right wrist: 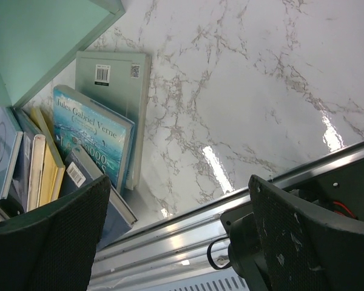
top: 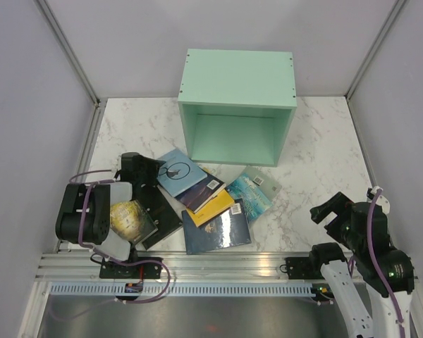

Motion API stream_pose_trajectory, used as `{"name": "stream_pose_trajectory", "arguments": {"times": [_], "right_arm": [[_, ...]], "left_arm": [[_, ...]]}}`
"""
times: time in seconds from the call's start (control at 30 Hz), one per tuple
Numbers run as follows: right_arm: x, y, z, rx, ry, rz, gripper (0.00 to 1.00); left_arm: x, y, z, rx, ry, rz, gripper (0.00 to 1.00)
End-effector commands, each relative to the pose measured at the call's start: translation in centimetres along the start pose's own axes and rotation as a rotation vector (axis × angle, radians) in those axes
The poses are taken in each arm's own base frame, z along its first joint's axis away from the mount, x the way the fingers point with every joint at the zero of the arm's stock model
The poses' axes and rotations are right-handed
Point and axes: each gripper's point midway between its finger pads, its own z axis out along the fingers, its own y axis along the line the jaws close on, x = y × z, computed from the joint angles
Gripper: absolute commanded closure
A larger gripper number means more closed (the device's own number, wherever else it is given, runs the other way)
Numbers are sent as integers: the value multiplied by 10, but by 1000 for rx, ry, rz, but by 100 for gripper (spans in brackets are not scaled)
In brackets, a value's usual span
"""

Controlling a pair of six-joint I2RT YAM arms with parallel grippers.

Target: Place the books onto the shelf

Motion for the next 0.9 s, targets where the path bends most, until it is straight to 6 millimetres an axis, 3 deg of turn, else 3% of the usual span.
{"name": "stream_pose_trajectory", "arguments": {"times": [0.0, 0.07, 0.17, 0.2, 0.27, 0.3, 0.33, 0.4, 0.43, 0.47, 0.57, 0.6, 0.67, 0.7, 0.77, 0.8, 0.87], "right_arm": [[0, -10, 3, 52, -1, -16, 2], [0, -9, 4, 51, -2, -19, 2], [0, -6, 6, 37, 4, -31, 2], [-3, -1, 7, 14, -4, -36, 2], [2, 11, 8, -39, 40, -69, 2], [1, 22, 9, -87, 51, -81, 2], [5, 36, 8, -143, 103, -96, 4], [2, 53, 10, -204, 121, -120, 6], [1, 61, 13, -217, 143, -121, 6], [-2, 72, 13, -262, 146, -118, 6], [-12, 102, 13, -369, 142, -89, 6], [-14, 112, 11, -402, 152, -51, 6], [-15, 130, 10, -473, 182, 4, 6], [-13, 152, 2, -594, 227, 16, 6], [-4, 170, 7, -650, 348, 129, 7], [-12, 189, 0, -736, 371, 180, 7], [-24, 206, -5, -822, 343, 188, 7]], "left_arm": [[11, 8, 11, -13, 34, -19, 40], [14, -11, 13, 46, 68, 24, 48], [20, -22, 17, 76, 119, 73, 77], [20, -27, 17, 80, 126, 84, 91], [18, -36, 12, 90, 126, 124, 97], [16, -38, 9, 79, 123, 144, 98], [17, -27, 5, 15, 137, 159, 98], [9, -44, -11, 34, 114, 238, 98], [8, -38, -18, -2, 121, 251, 98], [4, -55, -33, 54, 101, 293, 98], [5, -56, -60, 55, 111, 331, 98], [4, -68, -77, 106, 95, 344, 98], [10, -76, -98, 147, 117, 358, 98], [10, -90, -117, 208, 104, 367, 98], [18, -101, -135, 261, 133, 359, 98], [21, -110, -151, 309, 136, 357, 98], [32, -119, -168, 368, 194, 323, 98]]}}
